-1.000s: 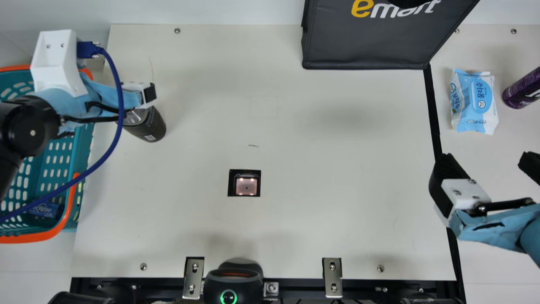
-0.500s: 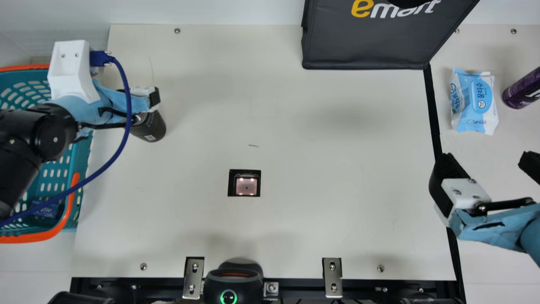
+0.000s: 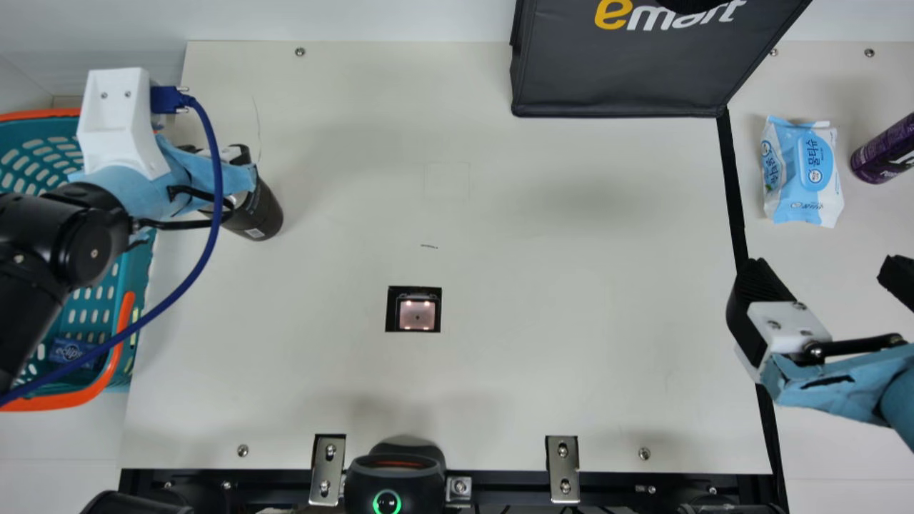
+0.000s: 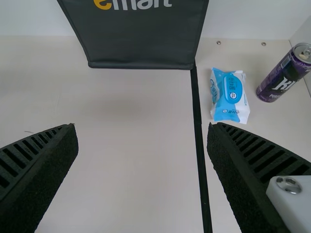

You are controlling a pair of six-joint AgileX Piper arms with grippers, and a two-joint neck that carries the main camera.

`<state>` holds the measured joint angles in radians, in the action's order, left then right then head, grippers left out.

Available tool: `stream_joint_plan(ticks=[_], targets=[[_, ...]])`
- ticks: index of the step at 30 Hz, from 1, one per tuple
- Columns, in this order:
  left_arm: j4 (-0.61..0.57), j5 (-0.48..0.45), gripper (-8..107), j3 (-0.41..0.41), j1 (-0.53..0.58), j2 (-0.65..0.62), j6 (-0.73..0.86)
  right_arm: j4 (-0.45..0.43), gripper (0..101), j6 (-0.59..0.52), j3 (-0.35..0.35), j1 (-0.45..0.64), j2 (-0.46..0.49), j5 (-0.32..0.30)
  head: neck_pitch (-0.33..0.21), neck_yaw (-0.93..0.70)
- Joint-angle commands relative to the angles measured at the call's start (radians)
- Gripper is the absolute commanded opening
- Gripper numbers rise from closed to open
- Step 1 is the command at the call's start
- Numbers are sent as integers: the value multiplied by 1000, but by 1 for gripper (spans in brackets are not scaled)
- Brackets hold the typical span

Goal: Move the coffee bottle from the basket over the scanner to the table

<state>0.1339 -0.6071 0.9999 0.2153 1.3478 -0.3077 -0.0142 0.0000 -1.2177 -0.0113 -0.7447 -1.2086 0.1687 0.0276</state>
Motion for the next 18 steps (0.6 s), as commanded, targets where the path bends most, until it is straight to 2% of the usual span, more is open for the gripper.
stream_joint_plan(ticks=[1, 11, 18], targets=[[4, -31, -8, 7, 16, -12, -17, 0, 95, 0, 0, 0, 0, 0, -30, 0], [45, -189, -8, 51, 124, -71, -135, 0, 95, 0, 0, 0, 0, 0, -30, 0], [90, -259, -8, 39, 230, -122, -242, 0, 95, 0, 0, 0, 0, 0, -30, 0]])
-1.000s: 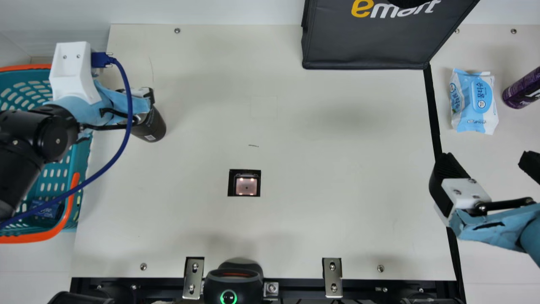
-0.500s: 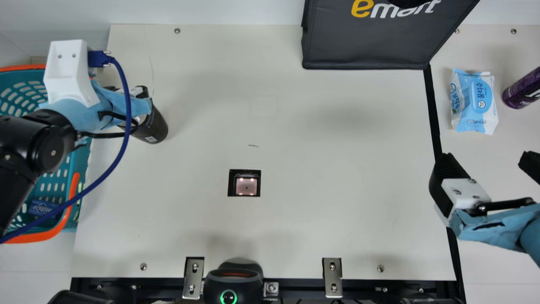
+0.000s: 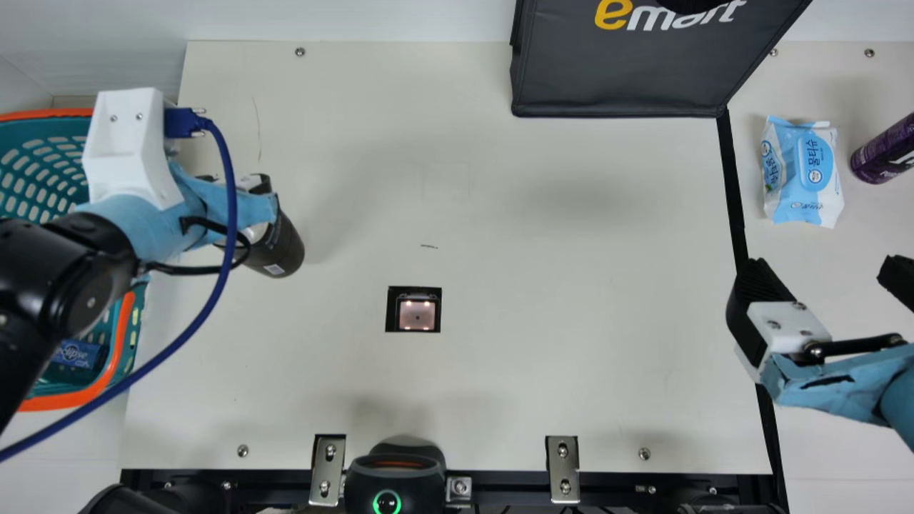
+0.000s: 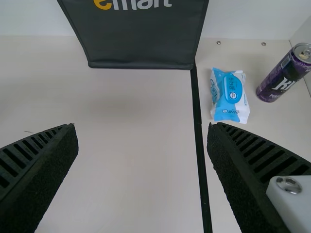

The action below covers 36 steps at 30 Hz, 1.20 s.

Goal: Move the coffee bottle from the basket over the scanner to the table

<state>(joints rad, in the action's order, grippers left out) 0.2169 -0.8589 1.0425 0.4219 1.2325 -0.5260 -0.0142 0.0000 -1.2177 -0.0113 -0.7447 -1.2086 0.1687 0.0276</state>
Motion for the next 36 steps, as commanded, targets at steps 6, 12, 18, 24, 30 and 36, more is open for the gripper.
stream_joint_plan(ticks=[6, 12, 18, 24, 30, 36], targets=[[70, -48, -8, -39, 128, -60, -124, 0, 95, 0, 0, 0, 0, 0, -30, 0], [127, -95, -8, -61, 240, -109, -222, 0, 95, 0, 0, 0, 0, 0, -30, 0], [169, -137, -8, -65, 346, -138, -307, 0, 95, 0, 0, 0, 0, 0, -30, 0], [189, -170, -8, -53, 432, -148, -378, 0, 95, 0, 0, 0, 0, 0, -30, 0], [215, -203, -8, -23, 520, -135, -454, 0, 95, 0, 0, 0, 0, 0, -30, 0], [243, -230, -8, 16, 608, -95, -535, 0, 95, 0, 0, 0, 0, 0, -30, 0]])
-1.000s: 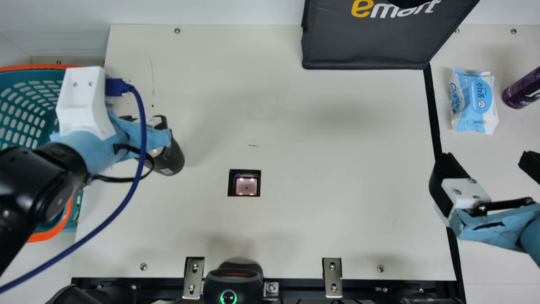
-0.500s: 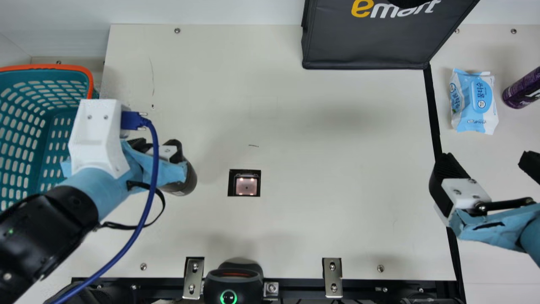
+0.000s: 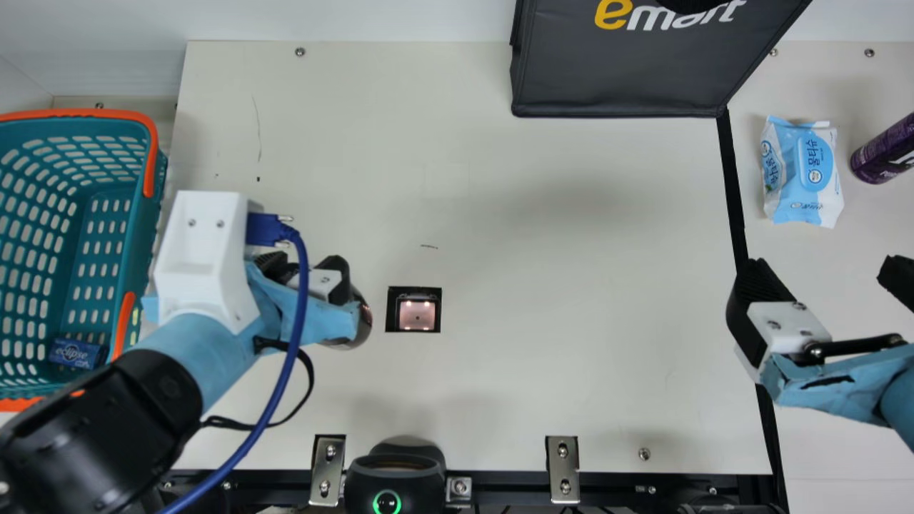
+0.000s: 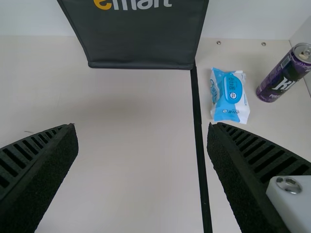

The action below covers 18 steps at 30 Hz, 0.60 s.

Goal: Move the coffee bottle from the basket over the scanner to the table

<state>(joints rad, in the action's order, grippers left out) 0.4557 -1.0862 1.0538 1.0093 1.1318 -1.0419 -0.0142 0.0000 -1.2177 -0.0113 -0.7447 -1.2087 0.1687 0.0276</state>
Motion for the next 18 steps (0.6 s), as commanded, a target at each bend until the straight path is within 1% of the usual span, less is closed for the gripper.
stream_joint_plan(ticks=[1, 11, 18], targets=[[8, -7, -8, 12, 34, 15, -32, 0, 95, 0, 0, 0, 0, 0, -30, 0], [47, -40, -8, 87, 132, 106, -145, 0, 95, 0, 0, 0, 0, 0, -30, 0], [66, -63, -8, 129, 171, 168, -231, 0, 95, 0, 0, 0, 0, 0, -30, 0]])
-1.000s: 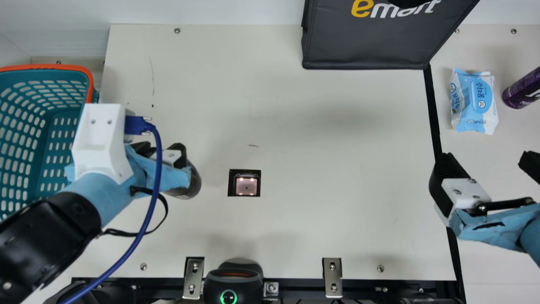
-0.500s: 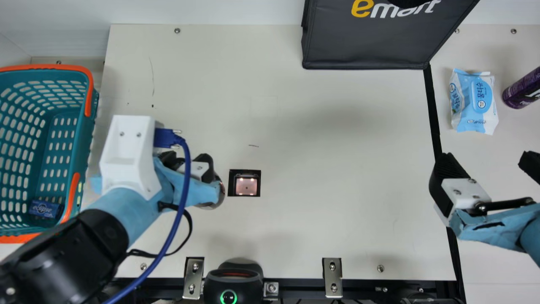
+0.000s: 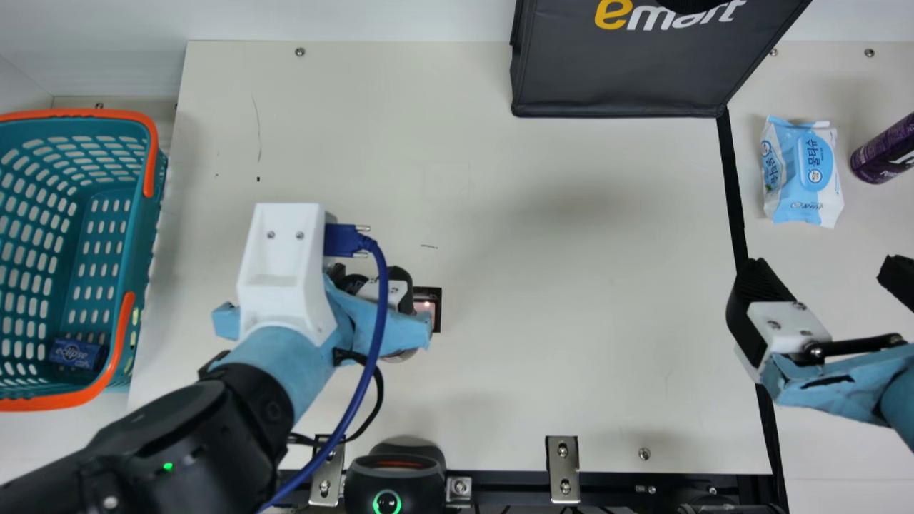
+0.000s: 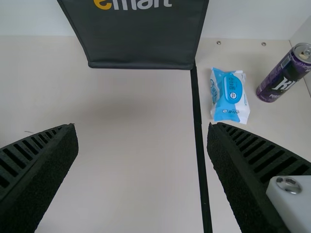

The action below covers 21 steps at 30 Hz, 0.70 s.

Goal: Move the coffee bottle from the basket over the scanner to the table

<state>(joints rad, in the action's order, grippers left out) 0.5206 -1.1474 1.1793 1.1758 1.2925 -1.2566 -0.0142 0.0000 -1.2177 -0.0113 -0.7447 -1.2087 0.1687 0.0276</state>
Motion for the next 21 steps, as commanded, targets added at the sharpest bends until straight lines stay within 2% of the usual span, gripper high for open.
stream_joint_plan(ticks=[1, 13, 21], targets=[[4, -4, -8, 9, 9, 17, -27, 0, 95, 0, 0, 0, 0, 0, -30, 0], [56, -16, -8, 58, 36, 126, -143, 0, 95, 0, 0, 0, 0, 1, -30, 0], [95, 13, -8, 124, -1, 236, -176, 0, 95, 0, 0, 0, 0, 1, -30, 0]])
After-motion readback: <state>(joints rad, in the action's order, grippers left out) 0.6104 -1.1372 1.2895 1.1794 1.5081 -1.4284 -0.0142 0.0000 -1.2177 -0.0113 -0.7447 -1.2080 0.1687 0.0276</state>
